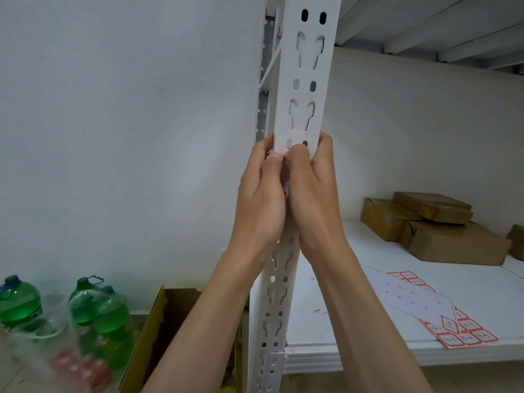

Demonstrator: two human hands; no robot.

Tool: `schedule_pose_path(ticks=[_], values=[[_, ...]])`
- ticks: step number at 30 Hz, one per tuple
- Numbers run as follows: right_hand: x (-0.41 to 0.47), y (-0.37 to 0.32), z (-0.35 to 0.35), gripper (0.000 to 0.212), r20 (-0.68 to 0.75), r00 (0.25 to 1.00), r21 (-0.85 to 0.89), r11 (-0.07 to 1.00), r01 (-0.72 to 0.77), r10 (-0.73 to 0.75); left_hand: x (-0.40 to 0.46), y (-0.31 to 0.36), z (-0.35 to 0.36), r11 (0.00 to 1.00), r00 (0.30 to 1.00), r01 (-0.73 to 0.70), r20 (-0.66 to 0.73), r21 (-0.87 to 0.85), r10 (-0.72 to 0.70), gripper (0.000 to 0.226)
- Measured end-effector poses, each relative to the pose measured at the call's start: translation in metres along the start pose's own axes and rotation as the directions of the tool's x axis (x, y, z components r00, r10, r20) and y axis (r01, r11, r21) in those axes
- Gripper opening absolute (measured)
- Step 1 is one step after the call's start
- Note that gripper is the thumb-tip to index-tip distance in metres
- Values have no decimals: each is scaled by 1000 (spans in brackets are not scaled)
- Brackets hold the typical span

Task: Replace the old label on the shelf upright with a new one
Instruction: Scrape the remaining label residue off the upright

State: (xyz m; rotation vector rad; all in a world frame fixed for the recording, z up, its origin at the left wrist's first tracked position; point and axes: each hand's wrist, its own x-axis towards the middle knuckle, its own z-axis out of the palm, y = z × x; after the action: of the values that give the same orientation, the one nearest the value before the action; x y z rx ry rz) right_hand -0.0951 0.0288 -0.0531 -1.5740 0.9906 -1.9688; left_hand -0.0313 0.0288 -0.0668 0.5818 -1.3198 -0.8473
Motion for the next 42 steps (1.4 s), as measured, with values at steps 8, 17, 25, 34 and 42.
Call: schedule_pose_path(ticks=[8,17,25,34,42], values=[[1,-4,-3,19,19,999,21,999,-31,31,-2,1,4,1000,1000,1,5,-2,-1,36],[0,-6,-3,19,28,996,47,995,-87,86,-2,-1,3,1000,1000,-5,-13,16,5,37],[1,-7,-2,20,25,997,17,997,-73,73,-2,0,3,1000,1000,-11,-9,1,11,36],[1,-7,-4,20,49,995,21,996,-84,83,-1,-2,3,1000,1000,-17,-16,4,17,36],[3,-5,-5,16,94,992,20,996,-91,89,-1,-1,4,1000,1000,-21,-14,-9,20,37]])
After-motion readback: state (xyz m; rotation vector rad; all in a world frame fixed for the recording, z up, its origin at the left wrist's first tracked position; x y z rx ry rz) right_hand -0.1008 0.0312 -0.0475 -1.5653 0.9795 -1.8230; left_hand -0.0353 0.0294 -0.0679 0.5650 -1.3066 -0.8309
